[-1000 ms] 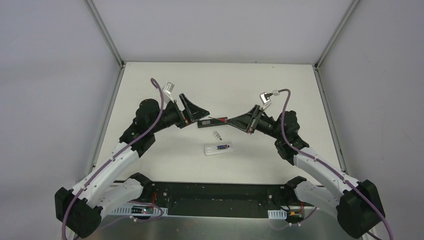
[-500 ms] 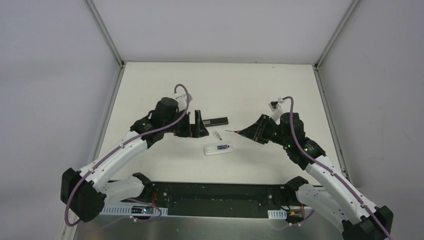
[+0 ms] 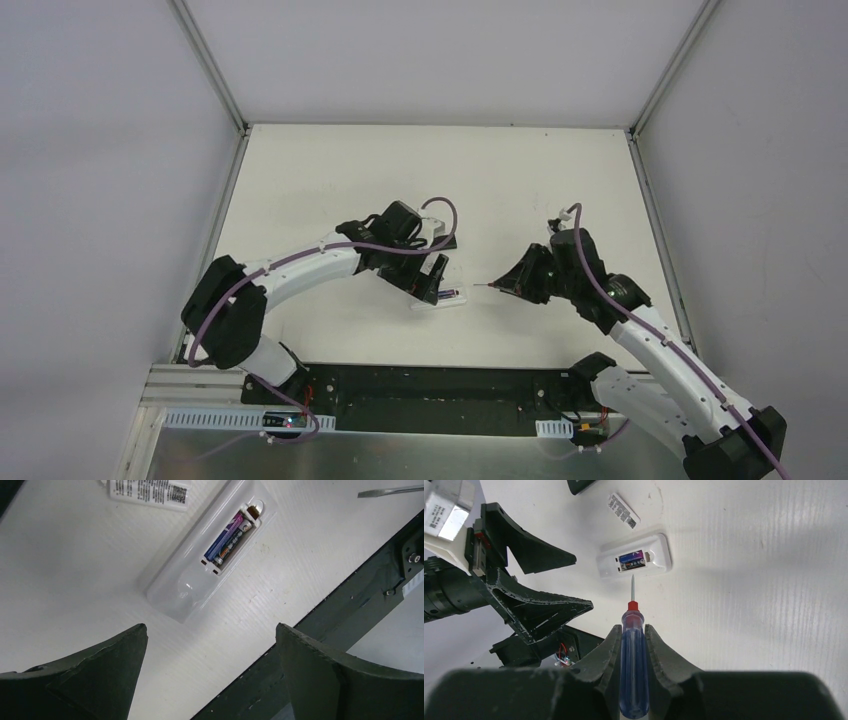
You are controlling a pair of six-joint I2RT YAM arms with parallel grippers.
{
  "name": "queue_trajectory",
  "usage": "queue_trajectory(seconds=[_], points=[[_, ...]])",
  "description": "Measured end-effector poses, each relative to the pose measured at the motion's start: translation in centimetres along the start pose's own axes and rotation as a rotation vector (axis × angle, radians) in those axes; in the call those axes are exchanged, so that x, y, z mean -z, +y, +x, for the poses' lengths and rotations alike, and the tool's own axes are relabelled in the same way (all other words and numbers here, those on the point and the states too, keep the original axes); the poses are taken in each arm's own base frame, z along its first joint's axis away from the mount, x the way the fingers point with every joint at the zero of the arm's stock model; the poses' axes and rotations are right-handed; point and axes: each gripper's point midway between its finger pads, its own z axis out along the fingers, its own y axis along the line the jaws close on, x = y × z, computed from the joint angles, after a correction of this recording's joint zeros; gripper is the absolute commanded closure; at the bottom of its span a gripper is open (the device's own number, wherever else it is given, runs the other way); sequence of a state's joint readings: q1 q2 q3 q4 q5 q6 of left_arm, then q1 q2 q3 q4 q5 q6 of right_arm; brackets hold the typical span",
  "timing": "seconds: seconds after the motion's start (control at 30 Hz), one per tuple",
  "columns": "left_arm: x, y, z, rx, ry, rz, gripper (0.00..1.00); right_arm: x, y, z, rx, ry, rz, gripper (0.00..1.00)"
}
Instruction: Unload the batteries from the remote control
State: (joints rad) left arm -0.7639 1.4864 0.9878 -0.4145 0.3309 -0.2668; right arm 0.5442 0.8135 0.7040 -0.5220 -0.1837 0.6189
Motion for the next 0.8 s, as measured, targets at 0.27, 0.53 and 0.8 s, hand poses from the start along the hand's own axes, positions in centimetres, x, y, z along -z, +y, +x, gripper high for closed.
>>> queue_trajectory(seconds=[0.27,0.53,0.8], points=[[-3.2,0.4,-0.3,-0.132,0.076,-0.022,0.02,-0.4,-0.7,0.6,-0.037,0.014,0.019,1.00],[-5.3,1.5,0.9,-0.176,0.147,-0.055,0.15,-0.7,-0.7,0.6,-0.052,0.017,0.018,1.00],[-5.5,1.0,1.6,-0.151,0.155,-0.053,0.34,-1.9,-0.8,1.1,-0.069,0.072,0.036,1.00]])
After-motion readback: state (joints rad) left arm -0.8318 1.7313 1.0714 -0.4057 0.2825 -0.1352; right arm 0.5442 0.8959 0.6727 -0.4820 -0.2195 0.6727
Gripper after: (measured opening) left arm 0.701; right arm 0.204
